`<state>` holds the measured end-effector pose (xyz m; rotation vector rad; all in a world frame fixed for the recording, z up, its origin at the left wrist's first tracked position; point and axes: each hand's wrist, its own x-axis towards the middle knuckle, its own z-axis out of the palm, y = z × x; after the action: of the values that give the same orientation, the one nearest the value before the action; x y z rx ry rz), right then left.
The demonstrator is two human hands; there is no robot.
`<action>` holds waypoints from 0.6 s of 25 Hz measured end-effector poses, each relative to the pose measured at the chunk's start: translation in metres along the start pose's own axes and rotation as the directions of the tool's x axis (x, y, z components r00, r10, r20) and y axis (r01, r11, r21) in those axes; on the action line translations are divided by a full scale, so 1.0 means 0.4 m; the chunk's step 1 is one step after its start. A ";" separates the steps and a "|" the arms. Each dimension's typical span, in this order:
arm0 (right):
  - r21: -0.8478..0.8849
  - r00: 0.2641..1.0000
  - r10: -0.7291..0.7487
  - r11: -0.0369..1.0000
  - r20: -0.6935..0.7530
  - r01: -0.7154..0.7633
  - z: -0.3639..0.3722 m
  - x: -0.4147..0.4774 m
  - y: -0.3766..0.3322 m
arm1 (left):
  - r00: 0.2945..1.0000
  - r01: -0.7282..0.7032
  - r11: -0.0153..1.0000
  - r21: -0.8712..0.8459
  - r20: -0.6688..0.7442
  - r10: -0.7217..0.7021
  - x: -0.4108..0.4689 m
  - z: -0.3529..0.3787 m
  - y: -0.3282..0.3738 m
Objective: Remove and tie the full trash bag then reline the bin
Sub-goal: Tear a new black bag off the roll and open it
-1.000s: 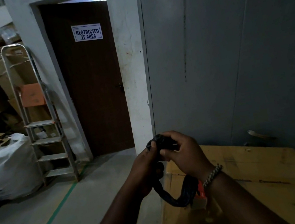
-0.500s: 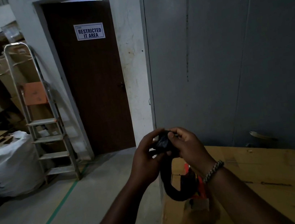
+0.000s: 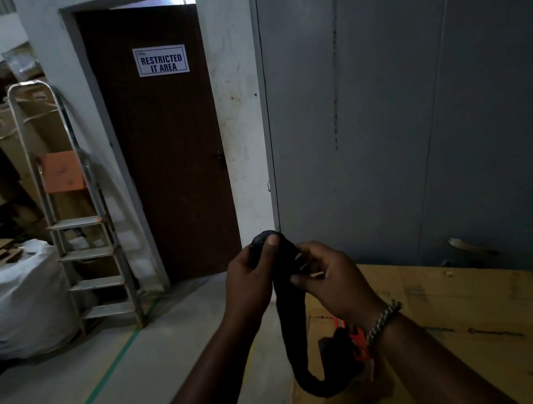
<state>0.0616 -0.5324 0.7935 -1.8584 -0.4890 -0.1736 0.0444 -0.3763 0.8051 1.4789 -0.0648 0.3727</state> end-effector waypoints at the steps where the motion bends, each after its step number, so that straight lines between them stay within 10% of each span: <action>1: -0.010 0.999 -0.029 1.000 -0.014 0.029 -0.003 -0.004 -0.011 | 1.000 0.020 1.000 0.007 0.019 -0.020 0.001 -0.002 0.003; 7: -0.043 0.971 -0.236 0.971 0.017 0.237 -0.017 -0.011 -0.048 | 0.961 0.115 0.992 -0.049 0.260 -0.099 -0.004 -0.026 -0.007; 15: 0.094 0.965 -0.011 0.995 -0.262 0.036 -0.027 0.017 -0.038 | 0.960 -0.107 0.953 0.285 0.279 0.024 -0.011 -0.016 -0.013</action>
<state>0.0629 -0.5366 0.8129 -1.7036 -0.3307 -0.3984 0.0406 -0.3712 0.7984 1.8250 -0.2899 0.2360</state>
